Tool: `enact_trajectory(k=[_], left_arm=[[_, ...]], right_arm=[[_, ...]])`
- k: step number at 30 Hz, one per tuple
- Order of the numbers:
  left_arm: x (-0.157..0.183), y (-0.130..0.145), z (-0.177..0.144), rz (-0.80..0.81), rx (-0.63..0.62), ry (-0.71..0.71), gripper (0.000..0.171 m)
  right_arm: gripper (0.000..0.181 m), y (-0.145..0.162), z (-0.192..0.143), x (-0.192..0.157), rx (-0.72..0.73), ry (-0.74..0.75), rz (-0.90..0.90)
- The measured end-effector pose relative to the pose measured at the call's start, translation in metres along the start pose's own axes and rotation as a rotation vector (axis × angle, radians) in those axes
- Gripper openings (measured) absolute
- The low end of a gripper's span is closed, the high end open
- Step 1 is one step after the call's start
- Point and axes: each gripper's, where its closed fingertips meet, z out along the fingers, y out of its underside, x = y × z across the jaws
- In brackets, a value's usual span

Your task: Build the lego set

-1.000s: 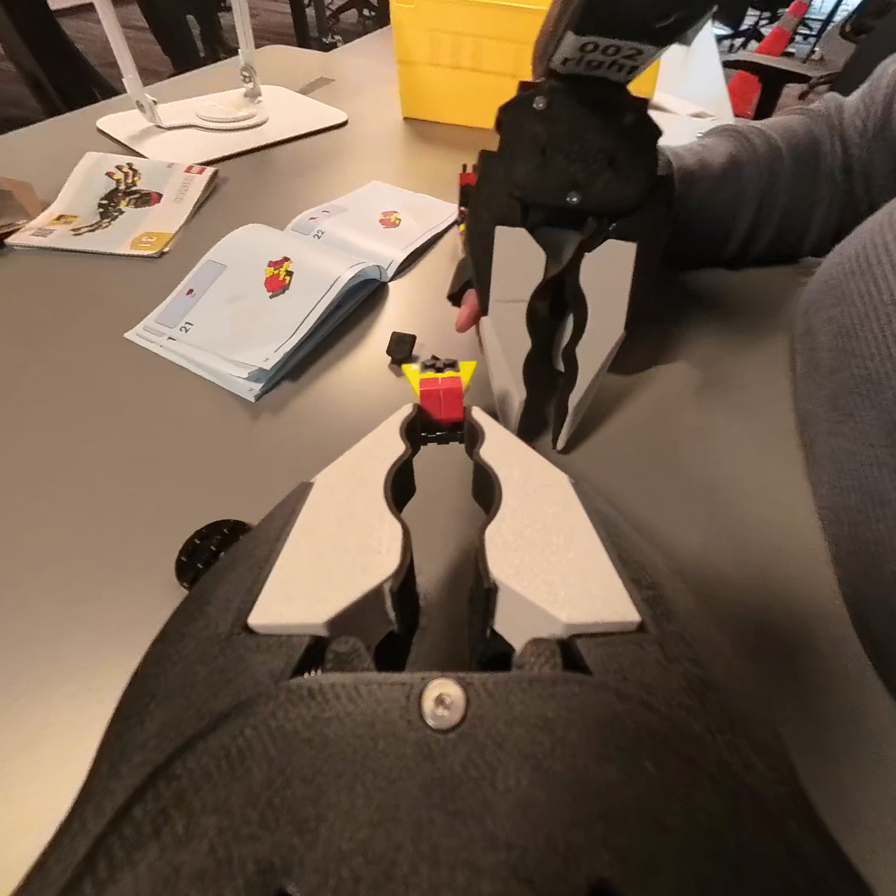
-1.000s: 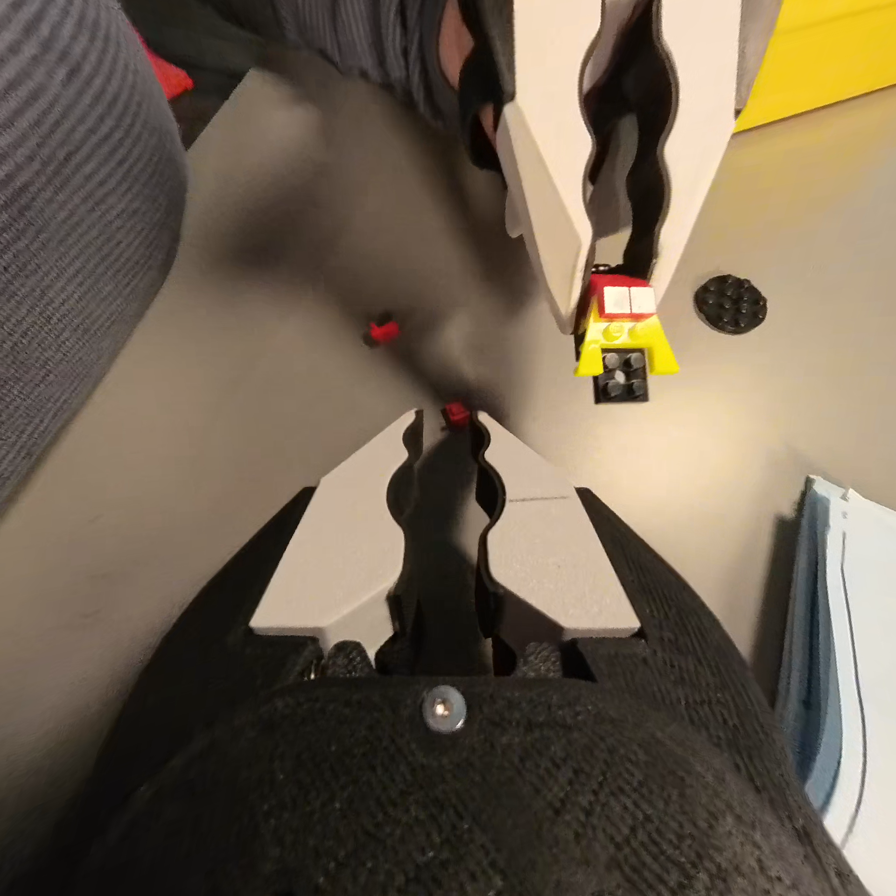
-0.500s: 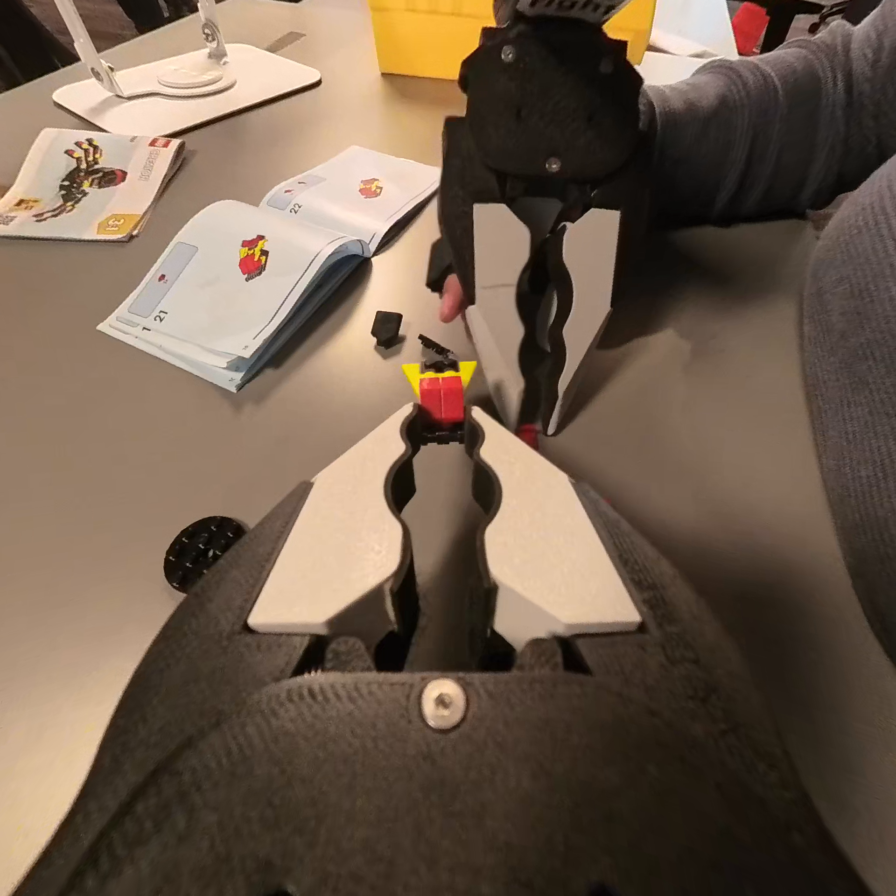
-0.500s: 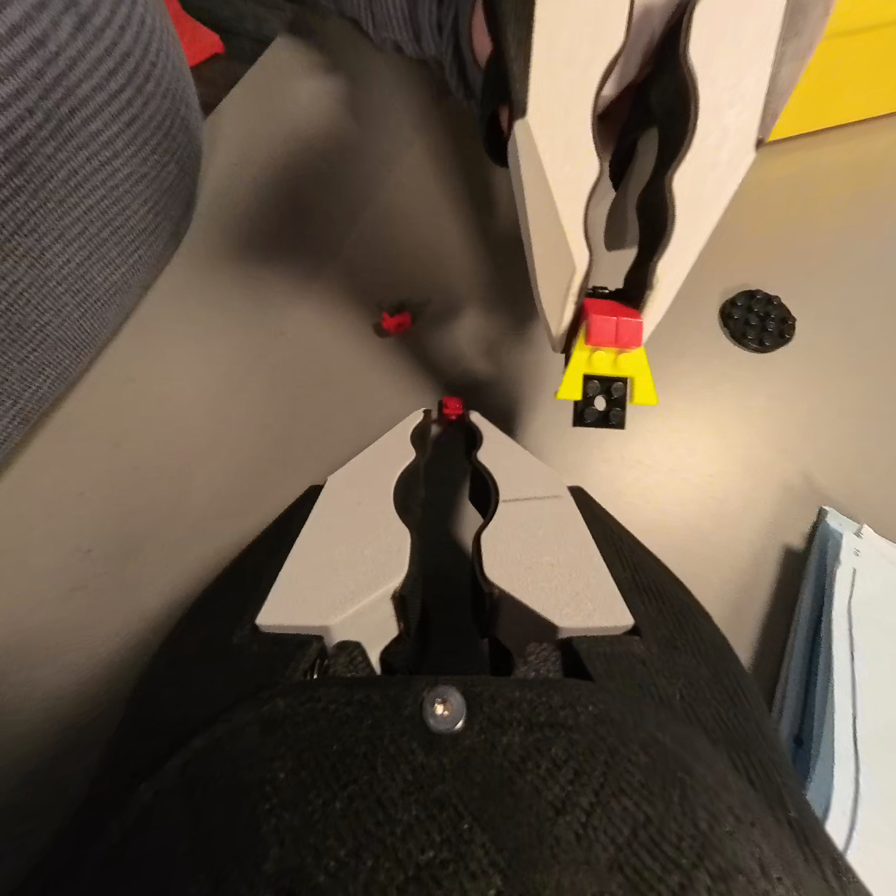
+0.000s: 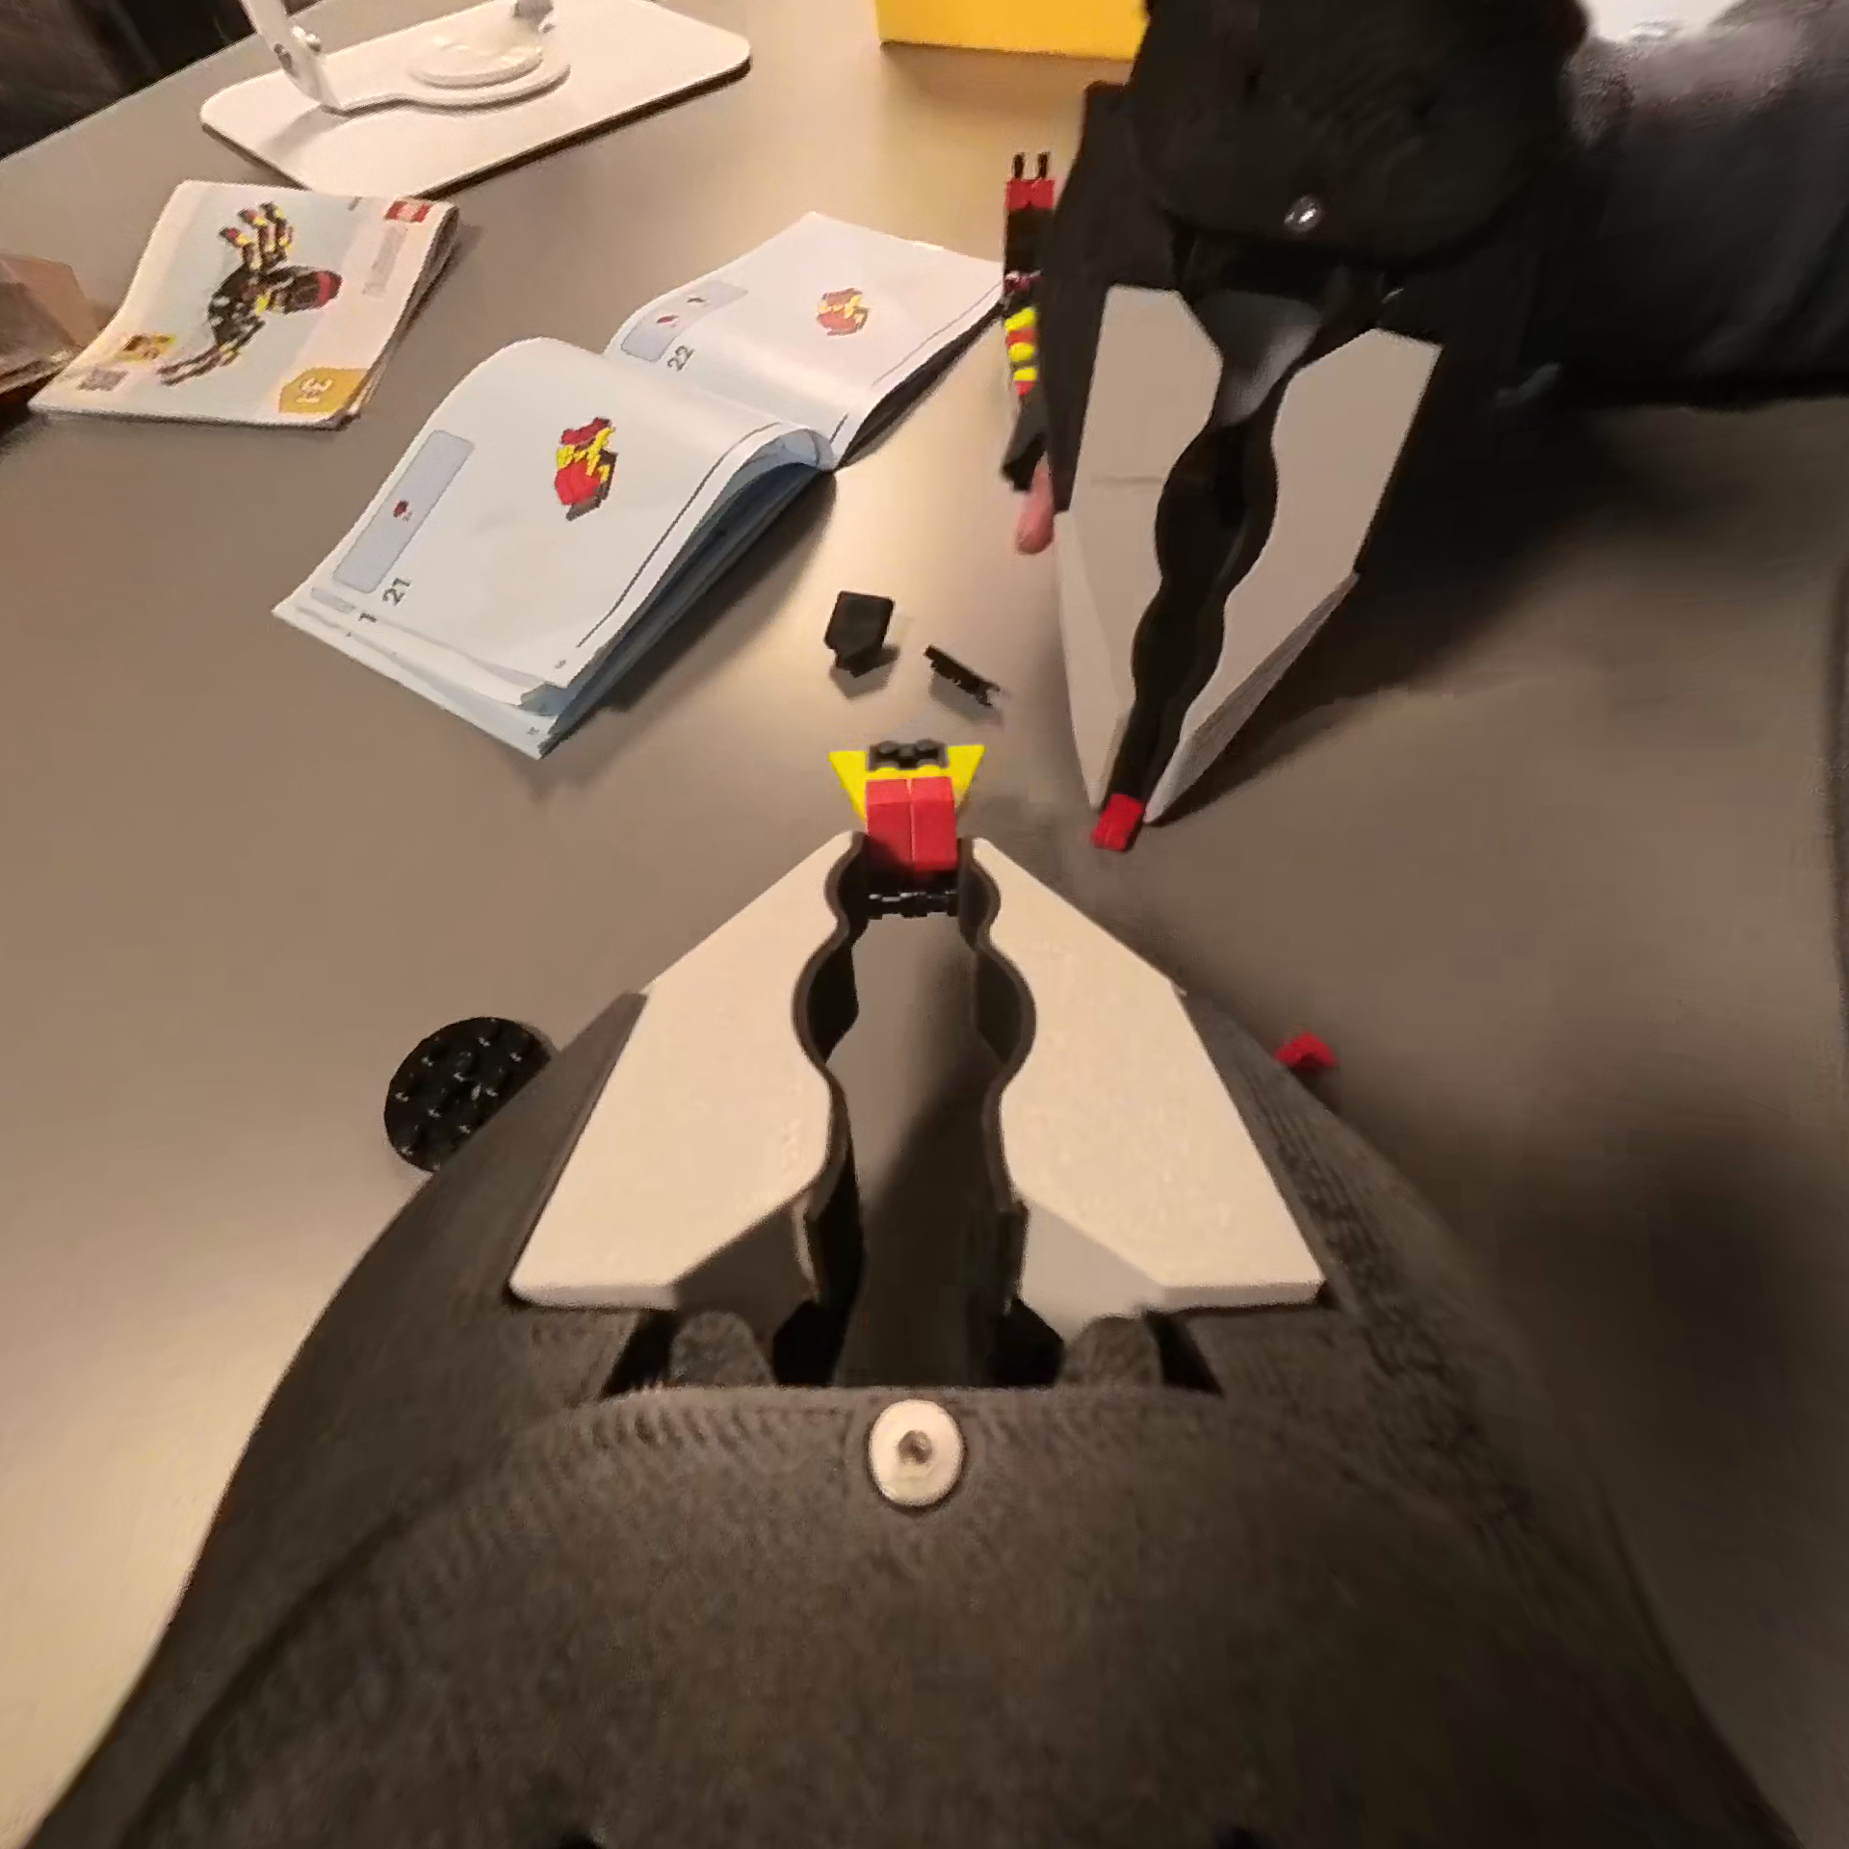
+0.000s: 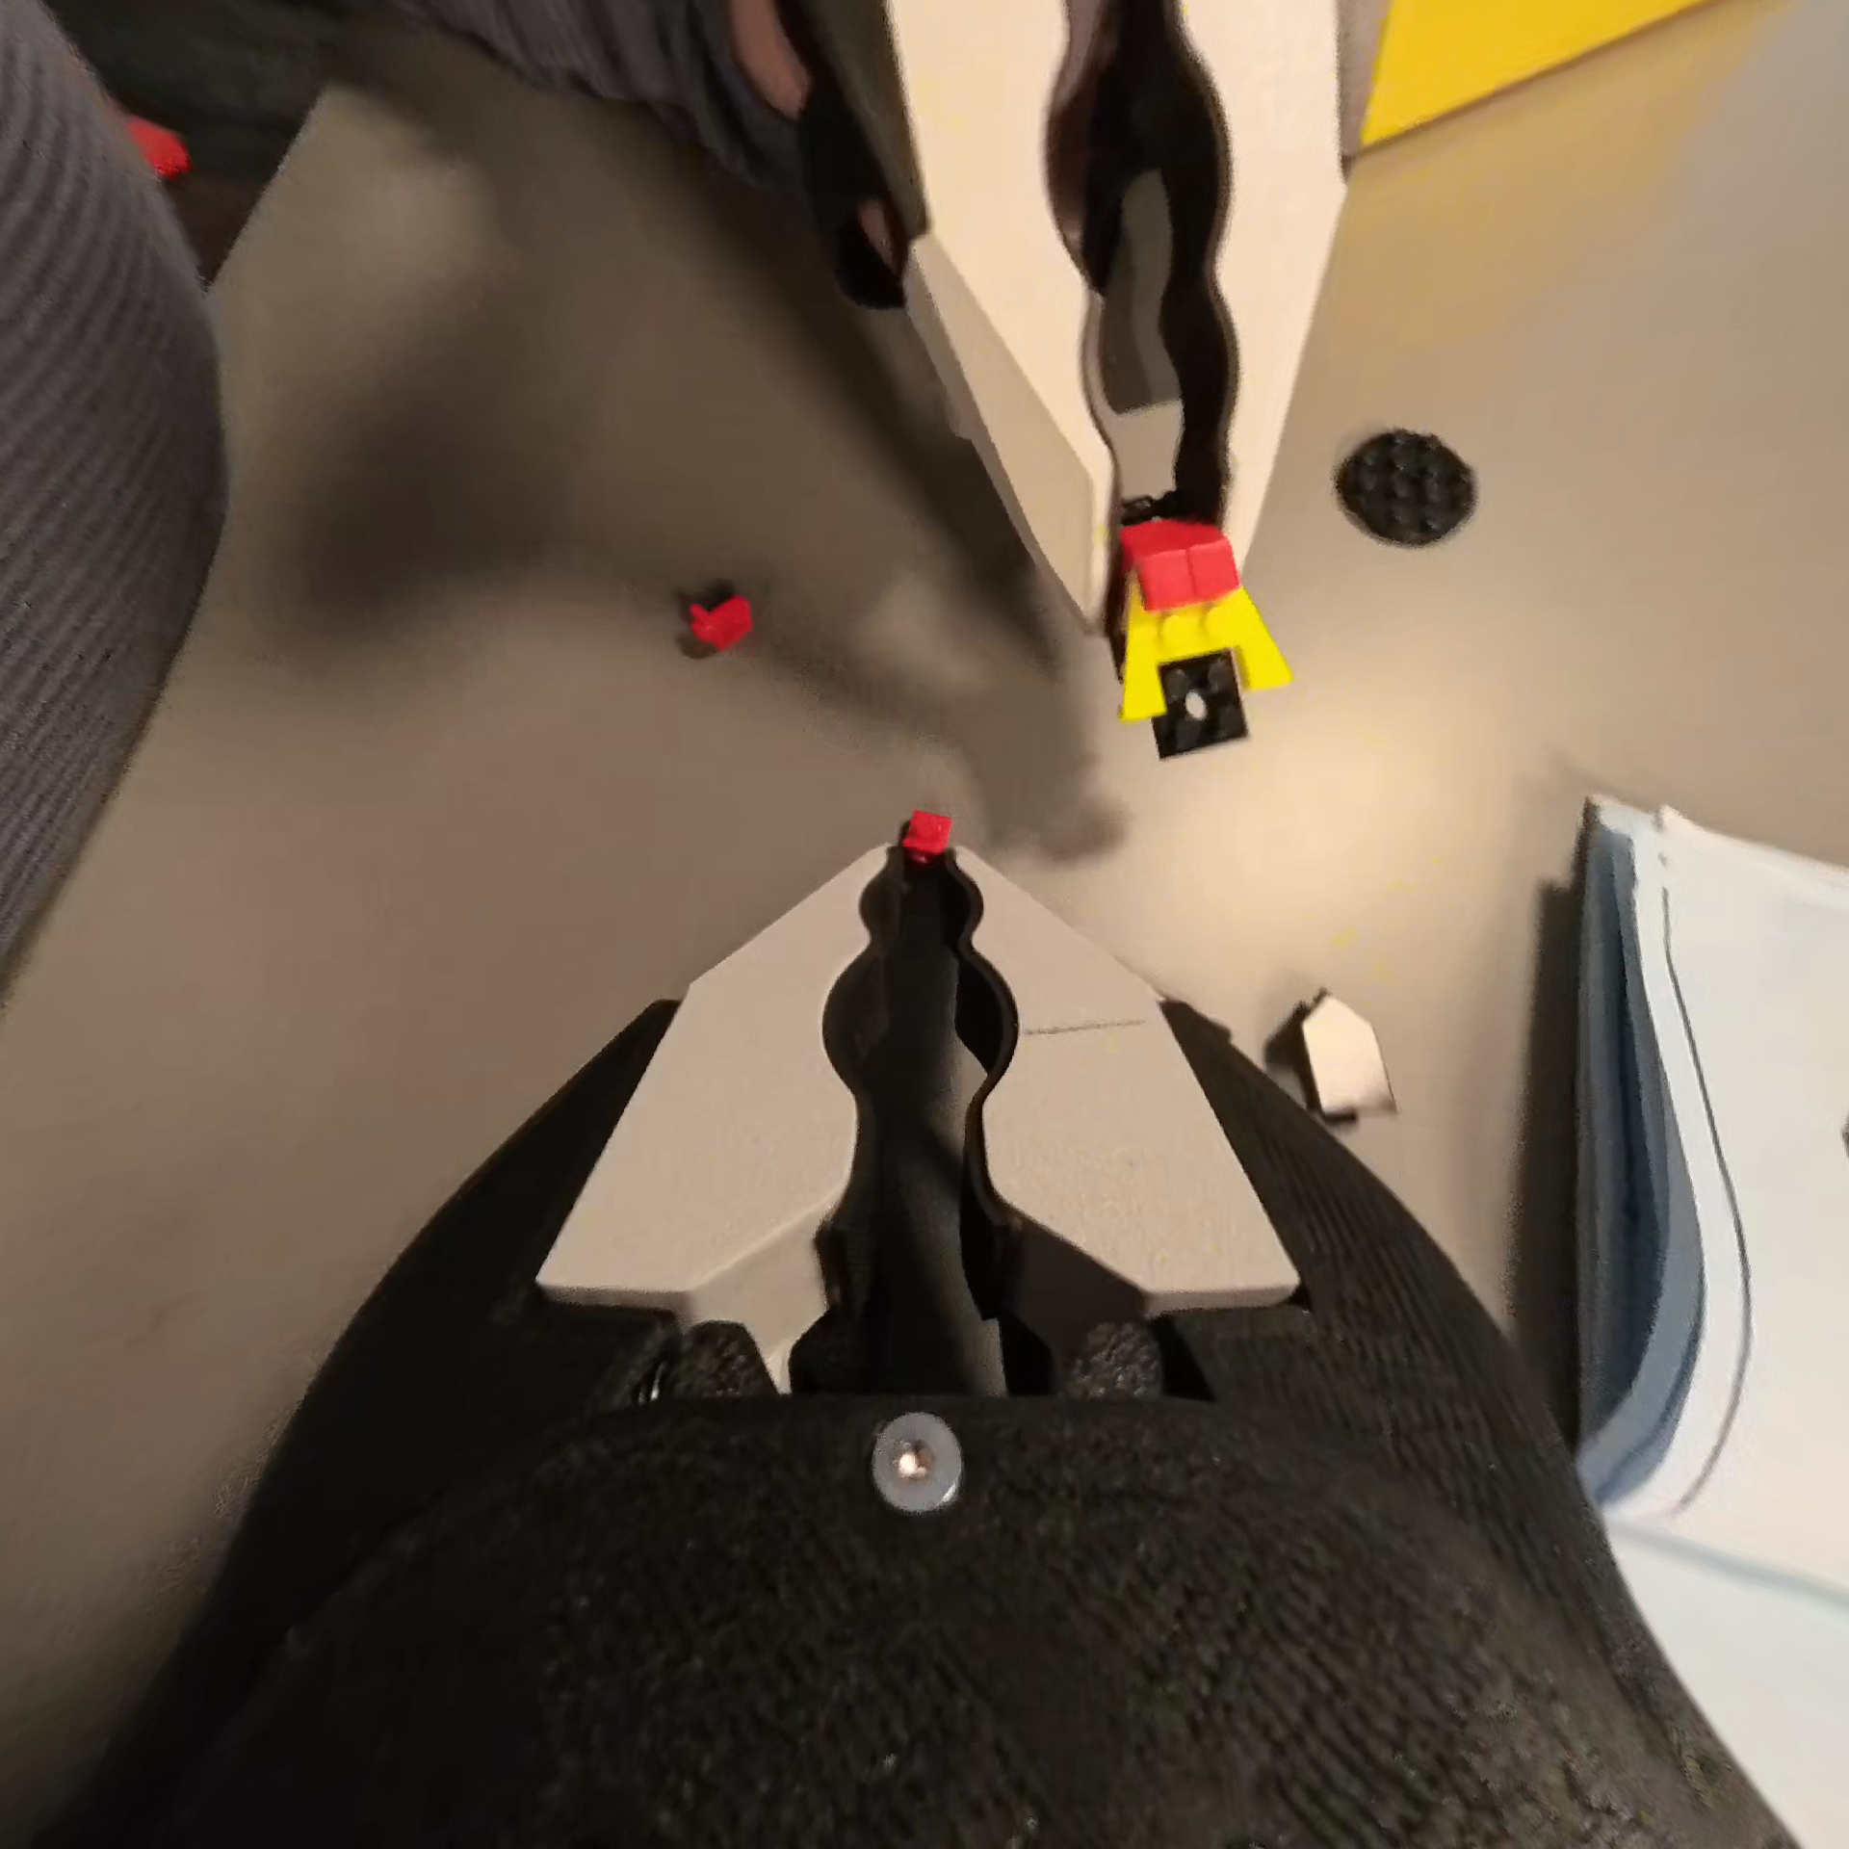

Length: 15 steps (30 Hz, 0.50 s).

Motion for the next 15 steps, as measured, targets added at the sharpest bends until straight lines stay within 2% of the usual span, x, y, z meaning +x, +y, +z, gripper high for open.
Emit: enact_trajectory(k=[7, 15], left_arm=[[-0.003, 0.006, 0.006, -0.024, -0.054, -0.073, 0.016], [0.012, -0.007, 0.02, -0.14, -0.019, -0.105, 0.016]], right_arm=[[0.005, 0.013, -0.022, 0.025, 0.006, 0.269, 0.138], [0.005, -0.012, -0.041, 0.039, 0.246, 0.402, 0.382]])
